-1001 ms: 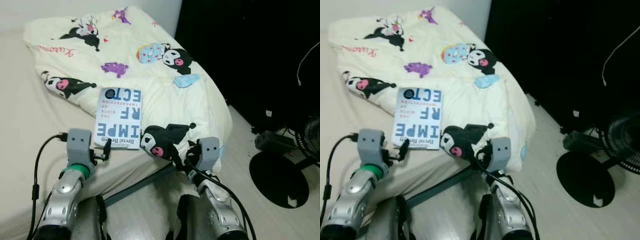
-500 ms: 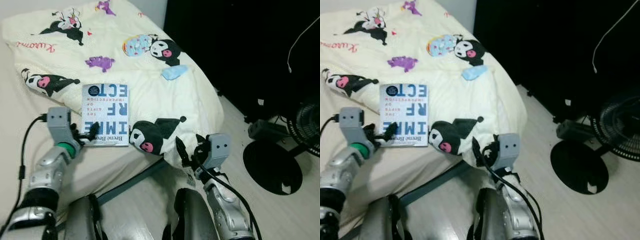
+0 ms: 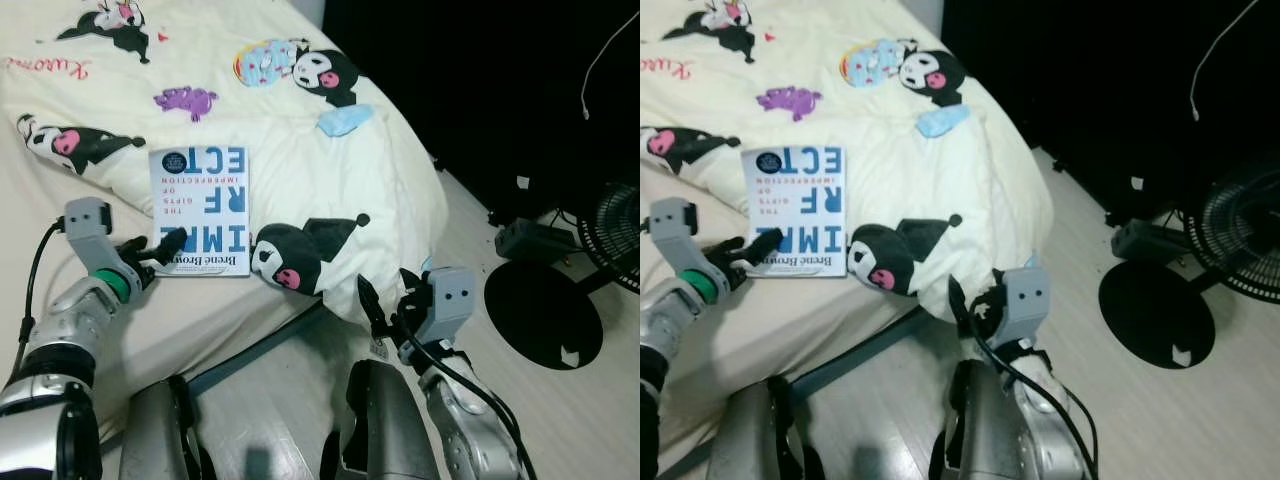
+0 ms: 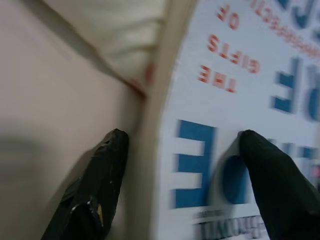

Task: Clean up the room

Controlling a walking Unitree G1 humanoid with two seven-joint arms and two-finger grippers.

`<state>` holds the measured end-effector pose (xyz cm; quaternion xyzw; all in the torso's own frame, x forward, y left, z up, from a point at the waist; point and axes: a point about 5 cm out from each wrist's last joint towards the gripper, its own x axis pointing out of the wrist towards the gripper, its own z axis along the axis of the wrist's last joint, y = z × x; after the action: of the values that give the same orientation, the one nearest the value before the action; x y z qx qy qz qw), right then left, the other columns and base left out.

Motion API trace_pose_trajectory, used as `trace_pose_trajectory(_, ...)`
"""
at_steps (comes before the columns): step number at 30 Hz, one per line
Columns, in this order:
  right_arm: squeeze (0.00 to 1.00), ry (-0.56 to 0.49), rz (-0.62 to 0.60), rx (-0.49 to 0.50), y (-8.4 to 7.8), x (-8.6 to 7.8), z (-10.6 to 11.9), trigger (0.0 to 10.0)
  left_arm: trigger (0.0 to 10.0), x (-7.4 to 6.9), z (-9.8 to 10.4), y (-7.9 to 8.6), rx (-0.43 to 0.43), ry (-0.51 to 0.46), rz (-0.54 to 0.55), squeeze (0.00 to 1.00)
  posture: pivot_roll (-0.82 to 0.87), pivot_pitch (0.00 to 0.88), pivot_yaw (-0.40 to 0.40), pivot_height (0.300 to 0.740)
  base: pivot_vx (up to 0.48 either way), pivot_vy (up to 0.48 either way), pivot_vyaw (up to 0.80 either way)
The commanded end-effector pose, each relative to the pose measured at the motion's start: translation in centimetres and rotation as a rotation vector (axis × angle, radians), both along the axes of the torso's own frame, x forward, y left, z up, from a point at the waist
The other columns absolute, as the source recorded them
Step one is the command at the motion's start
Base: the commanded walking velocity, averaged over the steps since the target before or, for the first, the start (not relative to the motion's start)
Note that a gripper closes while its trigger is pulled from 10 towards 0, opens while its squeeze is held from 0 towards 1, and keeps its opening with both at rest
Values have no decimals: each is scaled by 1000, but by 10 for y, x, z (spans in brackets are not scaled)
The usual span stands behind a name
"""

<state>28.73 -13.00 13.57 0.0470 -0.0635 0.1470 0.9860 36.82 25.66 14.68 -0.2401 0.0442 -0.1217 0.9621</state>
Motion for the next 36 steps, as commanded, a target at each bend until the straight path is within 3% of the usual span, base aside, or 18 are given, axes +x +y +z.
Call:
trace_pose_trajectory(1, 0, 28, -9, -8, -3, -4, -5, 10000, 10000, -3, -13, -9, -72, 42, -59, 0, -198, 351, -60, 525, 0, 0, 0)
trace_pose_trajectory(4, 0, 27, -11, -12, -3, -7, -3, 10000, 9804, 0, -7, -19, -126, 9, -135, 0, -198, 351, -60, 525, 0, 0, 0)
trace_pose_trajectory(5, 0, 29, -12, -13, -3, -8, -3, 10000, 9176, 2, -5, -28, -138, -4, -194, 0, -198, 351, -60, 525, 0, 0, 0)
trace_pose_trajectory(8, 0, 35, -13, -14, -3, -9, -3, 10000, 9176, 3, -3, -34, -141, -11, -234, 0, -202, 350, -52, 525, 0, 0, 0)
trace_pose_trajectory(9, 0, 40, -13, -14, -2, -10, -4, 10000, 8000, 4, -4, -40, -130, -12, -271, 0, -200, 348, -50, 525, 0, 0, 0)
trace_pose_trajectory(10, 0, 40, -13, -14, -2, -10, -4, 10000, 8000, 4, -4, -40, -130, -12, -271, 0, -200, 348, -50, 525, 0, 0, 0)
trace_pose_trajectory(11, 0, 44, -12, -12, 0, -10, -5, 10000, 0, 5, -4, -46, -119, -14, -284, 0, -192, 336, -42, 525, 0, 0, 0)
trace_pose_trajectory(19, 0, 38, -14, -2, 3, -3, -2, 10000, 0, 4, 0, -45, -223, -87, -259, 0, -160, 300, -29, 525, 0, 0, 0)
trace_pose_trajectory(25, 0, -18, 4, -21, 8, 11, 11, 10000, 0, -4, 9, -40, -214, -210, -282, 0, -95, 253, -31, 525, 0, 0, 0)
trace_pose_trajectory(29, 0, -34, 12, -25, 9, 15, 15, 10000, 0, -7, 12, -41, -206, -240, -293, 0, -89, 249, -31, 525, 0, 0, 0)
trace_pose_trajectory(31, 0, -55, 22, -23, 13, 21, 21, 10000, 0, -14, 12, -46, -200, -254, -317, 0, -47, 227, -37, 525, 0, 0, 0)
trace_pose_trajectory(35, 0, -136, 34, -44, 28, 41, 42, 10000, 0, -44, 18, -65, -206, -299, -386, 0, -5, 200, -40, 525, 0, 0, 0)
trace_pose_trajectory(36, 0, -136, 34, -44, 28, 41, 42, 10000, 0, -44, 18, -65, -206, -299, -386, 0, -5, 200, -40, 525, 0, 0, 0)
